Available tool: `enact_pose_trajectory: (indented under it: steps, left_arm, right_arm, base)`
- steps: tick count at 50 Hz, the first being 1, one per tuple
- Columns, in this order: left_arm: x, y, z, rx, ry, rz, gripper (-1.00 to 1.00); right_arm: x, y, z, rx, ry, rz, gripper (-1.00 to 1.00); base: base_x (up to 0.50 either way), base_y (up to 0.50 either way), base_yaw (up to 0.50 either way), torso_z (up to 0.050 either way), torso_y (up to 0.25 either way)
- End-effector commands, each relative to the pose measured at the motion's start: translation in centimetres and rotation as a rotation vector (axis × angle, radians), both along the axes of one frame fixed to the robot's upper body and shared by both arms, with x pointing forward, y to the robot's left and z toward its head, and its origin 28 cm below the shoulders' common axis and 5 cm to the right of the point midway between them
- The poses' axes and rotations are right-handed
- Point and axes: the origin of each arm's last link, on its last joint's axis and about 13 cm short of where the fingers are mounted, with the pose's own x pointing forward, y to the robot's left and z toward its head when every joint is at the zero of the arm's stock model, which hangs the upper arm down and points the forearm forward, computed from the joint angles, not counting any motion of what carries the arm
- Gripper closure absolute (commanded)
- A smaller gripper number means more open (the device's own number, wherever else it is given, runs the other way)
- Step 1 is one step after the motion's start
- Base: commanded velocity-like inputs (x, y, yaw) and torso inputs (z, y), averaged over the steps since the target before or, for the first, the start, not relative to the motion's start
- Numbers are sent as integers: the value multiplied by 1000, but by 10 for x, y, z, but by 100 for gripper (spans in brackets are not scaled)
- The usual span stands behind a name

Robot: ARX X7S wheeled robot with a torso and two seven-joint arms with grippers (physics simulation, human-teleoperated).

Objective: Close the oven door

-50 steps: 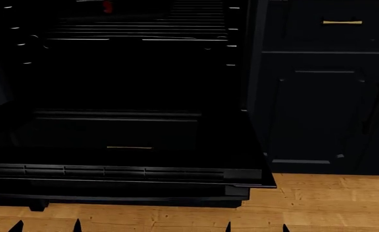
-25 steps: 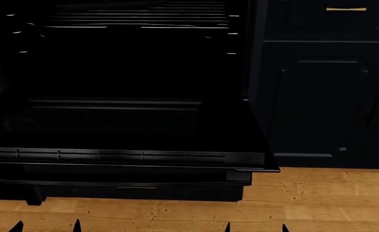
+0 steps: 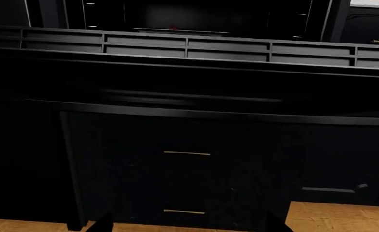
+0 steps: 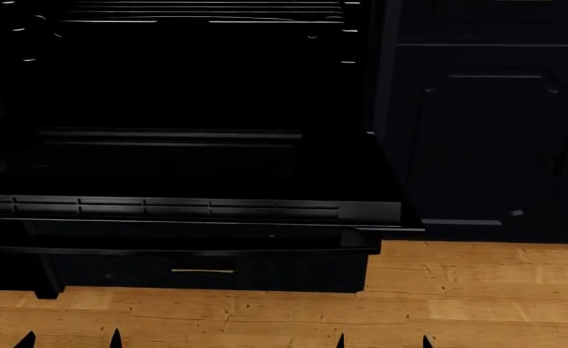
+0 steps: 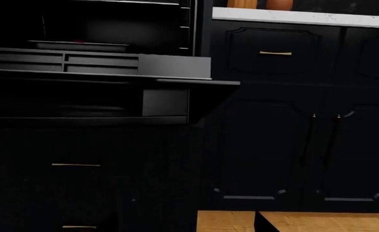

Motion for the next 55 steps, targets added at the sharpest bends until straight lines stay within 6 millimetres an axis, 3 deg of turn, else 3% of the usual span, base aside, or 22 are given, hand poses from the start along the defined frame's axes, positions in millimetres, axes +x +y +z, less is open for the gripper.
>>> enact_pose_trajectory:
  steps: [1,55]
  left_arm:
    - [-1,0,1,3,-2,-3,-100]
    - [1,0,0,-5,9,-10,-100]
  right_arm:
    - [1,0,0,-9,4,-2,-100]
    - [0,2,0,-33,9,3,-100]
  base:
    - [0,0,0,-50,0]
    - [0,0,0,-50,0]
